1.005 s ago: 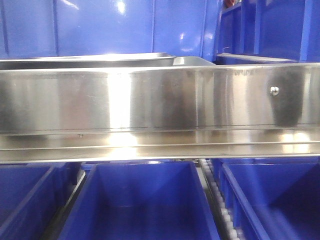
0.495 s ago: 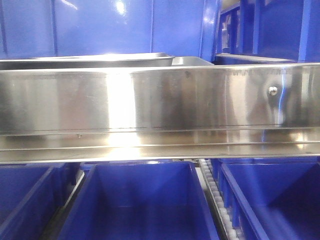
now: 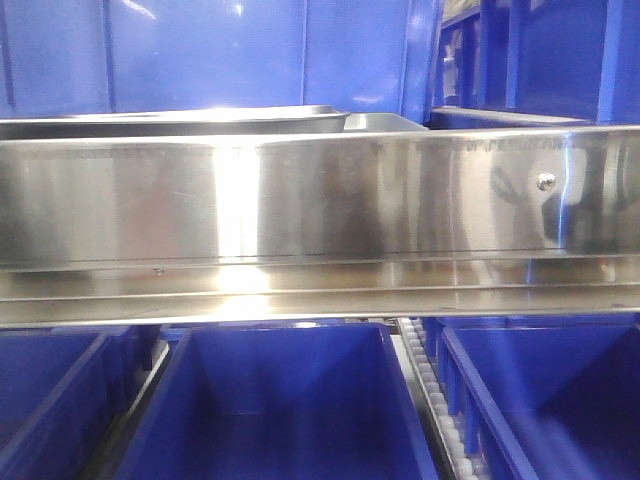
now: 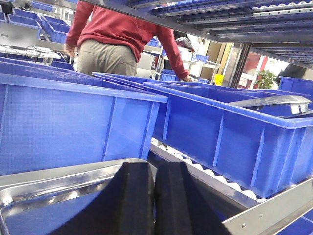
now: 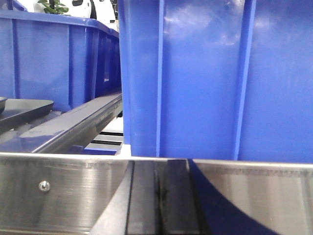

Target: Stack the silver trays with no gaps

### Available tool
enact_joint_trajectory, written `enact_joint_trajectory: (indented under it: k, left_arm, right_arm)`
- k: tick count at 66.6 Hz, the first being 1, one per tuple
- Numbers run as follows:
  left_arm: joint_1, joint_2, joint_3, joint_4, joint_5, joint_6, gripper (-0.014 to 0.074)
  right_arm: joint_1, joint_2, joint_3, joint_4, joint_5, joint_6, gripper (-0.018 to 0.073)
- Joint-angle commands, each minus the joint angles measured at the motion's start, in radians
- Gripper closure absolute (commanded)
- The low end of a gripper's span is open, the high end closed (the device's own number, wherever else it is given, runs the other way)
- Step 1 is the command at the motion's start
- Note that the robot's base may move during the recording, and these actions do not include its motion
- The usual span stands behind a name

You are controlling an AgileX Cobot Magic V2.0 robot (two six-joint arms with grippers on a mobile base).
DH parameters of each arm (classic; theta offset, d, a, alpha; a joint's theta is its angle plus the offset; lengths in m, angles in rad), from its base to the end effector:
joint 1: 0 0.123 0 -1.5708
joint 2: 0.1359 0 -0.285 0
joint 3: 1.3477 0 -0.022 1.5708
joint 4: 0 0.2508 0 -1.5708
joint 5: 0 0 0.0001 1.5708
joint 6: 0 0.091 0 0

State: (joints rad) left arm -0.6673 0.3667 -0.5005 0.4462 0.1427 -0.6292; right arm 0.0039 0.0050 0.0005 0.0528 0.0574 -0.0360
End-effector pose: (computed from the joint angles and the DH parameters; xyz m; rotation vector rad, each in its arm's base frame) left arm 0.0668 -0.0454 0.3450 0.3101 1.4803 -0.6444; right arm 0.0570 0.0005 0.2075 0.0075 1.5464 0.0187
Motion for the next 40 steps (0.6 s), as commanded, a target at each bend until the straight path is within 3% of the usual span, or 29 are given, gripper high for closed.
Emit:
enact_joint_trajectory:
  k: [1, 31, 35, 40]
  left_arm:
    - [-0.005, -0.003, 0.001, 0.005, -0.018, 0.002, 0.0592]
    - [0.012, -0.014, 0.006, 0.035, -0.002, 0.015, 0.0592]
    - [0.046, -0.036, 0.015, -0.016, 0.001, 0.120, 0.0592]
    - [0.115, -0.066, 0.037, -0.138, -0.003, 0.340, 0.0592]
  right_arm:
    - [-0.003, -0.005, 0.000, 0.001, -0.013, -0.007, 0.0577]
    - [-0.003, -0.005, 0.000, 0.001, -0.013, -0.007, 0.0577]
    - [-0.003, -0.005, 0.000, 0.001, -0.013, -0.007, 0.0577]
    - [-0.003, -0.005, 0.000, 0.001, -0.013, -0.007, 0.0577]
